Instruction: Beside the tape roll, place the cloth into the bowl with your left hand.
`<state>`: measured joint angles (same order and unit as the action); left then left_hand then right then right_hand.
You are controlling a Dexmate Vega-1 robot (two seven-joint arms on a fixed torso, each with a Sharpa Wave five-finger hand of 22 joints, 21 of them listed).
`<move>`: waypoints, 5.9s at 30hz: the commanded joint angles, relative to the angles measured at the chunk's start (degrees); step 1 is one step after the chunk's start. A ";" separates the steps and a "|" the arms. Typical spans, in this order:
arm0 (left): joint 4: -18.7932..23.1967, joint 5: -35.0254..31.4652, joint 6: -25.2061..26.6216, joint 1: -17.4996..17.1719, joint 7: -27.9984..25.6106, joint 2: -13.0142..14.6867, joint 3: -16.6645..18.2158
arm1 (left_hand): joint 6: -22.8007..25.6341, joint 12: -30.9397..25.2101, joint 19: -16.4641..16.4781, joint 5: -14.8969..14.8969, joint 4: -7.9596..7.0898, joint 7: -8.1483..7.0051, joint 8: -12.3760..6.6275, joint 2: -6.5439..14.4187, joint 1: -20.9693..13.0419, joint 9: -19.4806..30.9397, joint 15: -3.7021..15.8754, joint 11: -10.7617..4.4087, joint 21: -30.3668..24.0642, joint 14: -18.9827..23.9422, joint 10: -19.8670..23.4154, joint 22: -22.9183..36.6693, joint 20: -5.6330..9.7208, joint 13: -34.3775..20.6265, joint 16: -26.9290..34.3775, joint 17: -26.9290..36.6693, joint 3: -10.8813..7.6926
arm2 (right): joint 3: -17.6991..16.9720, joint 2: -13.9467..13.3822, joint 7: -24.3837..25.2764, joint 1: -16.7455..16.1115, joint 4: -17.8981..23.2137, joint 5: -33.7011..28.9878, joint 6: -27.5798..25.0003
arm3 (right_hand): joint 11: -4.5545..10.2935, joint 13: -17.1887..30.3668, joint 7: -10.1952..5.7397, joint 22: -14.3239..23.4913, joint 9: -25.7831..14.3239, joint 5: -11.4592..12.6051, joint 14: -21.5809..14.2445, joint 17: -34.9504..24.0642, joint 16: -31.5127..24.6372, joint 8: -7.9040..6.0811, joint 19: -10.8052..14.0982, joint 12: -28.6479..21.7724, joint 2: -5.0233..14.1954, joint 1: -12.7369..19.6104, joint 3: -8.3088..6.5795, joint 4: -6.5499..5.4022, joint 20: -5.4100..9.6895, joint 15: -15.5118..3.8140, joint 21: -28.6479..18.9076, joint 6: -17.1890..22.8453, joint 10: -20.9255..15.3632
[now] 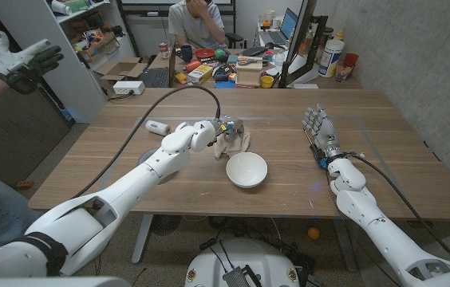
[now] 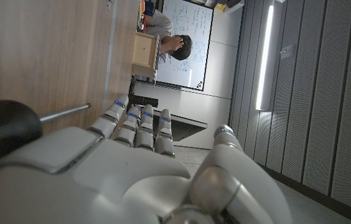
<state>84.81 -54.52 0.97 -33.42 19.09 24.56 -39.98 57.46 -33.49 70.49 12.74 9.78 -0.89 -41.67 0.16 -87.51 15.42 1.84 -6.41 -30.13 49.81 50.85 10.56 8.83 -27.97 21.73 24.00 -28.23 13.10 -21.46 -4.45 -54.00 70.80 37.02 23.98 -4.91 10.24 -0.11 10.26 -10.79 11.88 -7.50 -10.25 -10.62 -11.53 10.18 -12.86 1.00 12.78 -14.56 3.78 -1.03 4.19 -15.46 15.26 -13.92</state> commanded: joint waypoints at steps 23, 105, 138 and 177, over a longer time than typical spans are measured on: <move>13.93 0.58 2.24 -0.92 4.38 3.00 4.25 | 7.46 -1.56 -2.30 0.67 -1.19 7.11 -0.73 0.49 -0.69 0.81 8.49 -0.85 -0.65 12.67 -1.59 0.16 -0.13 -6.57 -0.22 2.74 -1.22 | -0.67 -3.53 4.94 -3.03 9.66 -2.02 -1.73 | -0.11 0.38 0.40 0.27 -0.18 -0.17 -0.48 -0.27 -0.26 -0.09 0.45 0.02 0.48 0.17 0.15 0.39 -0.05 -0.26 0.46 0.68 -0.70; 28.70 11.96 -7.12 -9.67 20.15 8.61 6.15 | 6.31 -0.91 -5.99 2.22 -1.17 6.19 -1.58 -0.19 0.25 1.61 8.33 -1.28 -3.41 14.47 -1.58 0.14 -0.35 -10.60 -1.66 7.32 -2.74 | 0.03 -2.55 8.56 -3.12 10.63 -1.88 -1.19 | -0.40 0.41 0.58 0.31 -0.20 -0.15 -0.83 -0.28 -0.23 0.06 1.05 0.14 0.85 0.19 0.38 0.63 -0.08 -0.24 1.40 0.93 -1.12; 27.09 6.52 -3.47 -9.85 25.70 7.92 2.63 | -5.65 7.35 -12.22 2.08 -3.52 1.93 3.94 0.44 5.40 -0.46 6.48 -0.93 -5.67 6.18 -10.48 0.67 -5.24 -7.77 -8.17 5.94 -2.05 | -0.35 -2.50 7.06 -3.15 10.23 -1.20 -0.87 | -0.39 0.42 0.63 0.32 -0.21 -0.16 -0.82 -0.29 -0.17 0.11 1.23 0.24 0.85 0.13 0.56 0.72 -0.09 -0.11 1.79 0.97 -1.11; 33.41 15.58 2.45 -2.85 39.98 8.92 4.38 | -36.74 21.21 -18.91 -2.10 -9.75 -4.49 17.69 -4.25 24.11 -1.75 -2.90 3.83 -2.43 -12.80 -30.60 -0.47 -15.00 -2.72 -10.55 0.02 5.67 | -0.34 -2.26 6.43 -3.47 9.87 -0.75 -0.57 | -0.28 0.44 0.60 0.35 -0.22 -0.18 -1.44 -0.32 -0.32 0.08 1.77 0.24 0.94 0.01 0.76 0.79 -0.45 -0.02 2.08 1.25 -1.37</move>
<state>116.53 -41.03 1.65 -38.08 57.03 32.83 -35.73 21.34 -12.49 51.74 10.26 0.25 -5.21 -24.12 -4.12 -63.86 13.42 -0.90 -2.82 -32.81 37.62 20.72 10.12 -6.03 -30.74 11.32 24.02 -22.41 12.85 -23.87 2.19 -57.39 80.92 36.05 23.22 -5.32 10.52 0.41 10.55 -10.77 11.88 -8.63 -10.24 -10.62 -11.53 11.31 -12.86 1.68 12.70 -13.76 4.58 -1.54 4.09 -13.52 15.76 -14.74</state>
